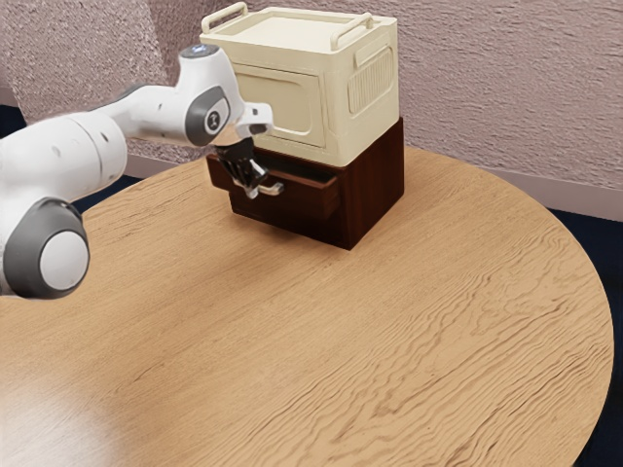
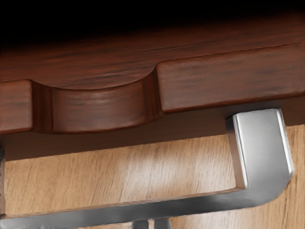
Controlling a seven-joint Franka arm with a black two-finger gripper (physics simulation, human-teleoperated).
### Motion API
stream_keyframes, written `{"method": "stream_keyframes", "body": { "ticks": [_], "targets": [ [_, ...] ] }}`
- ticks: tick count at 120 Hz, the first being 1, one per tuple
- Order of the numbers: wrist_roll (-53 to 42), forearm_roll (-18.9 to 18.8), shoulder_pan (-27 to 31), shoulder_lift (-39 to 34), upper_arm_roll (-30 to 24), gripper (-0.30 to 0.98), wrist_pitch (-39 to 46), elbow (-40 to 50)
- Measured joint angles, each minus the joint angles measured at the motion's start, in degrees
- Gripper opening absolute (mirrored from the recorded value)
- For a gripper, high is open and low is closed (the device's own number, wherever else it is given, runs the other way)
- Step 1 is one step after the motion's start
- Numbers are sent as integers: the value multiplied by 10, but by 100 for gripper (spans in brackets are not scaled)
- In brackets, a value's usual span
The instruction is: Push the drawer handle with one arm to close the drawer
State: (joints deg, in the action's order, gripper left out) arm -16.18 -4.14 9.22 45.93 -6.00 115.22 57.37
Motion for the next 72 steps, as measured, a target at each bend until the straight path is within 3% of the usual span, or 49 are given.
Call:
{"method": "stream_keyframes", "body": {
  "ticks": [72],
  "targets": [
    [6,1,-7,30,3,-10,21,-38]
  ]
}}
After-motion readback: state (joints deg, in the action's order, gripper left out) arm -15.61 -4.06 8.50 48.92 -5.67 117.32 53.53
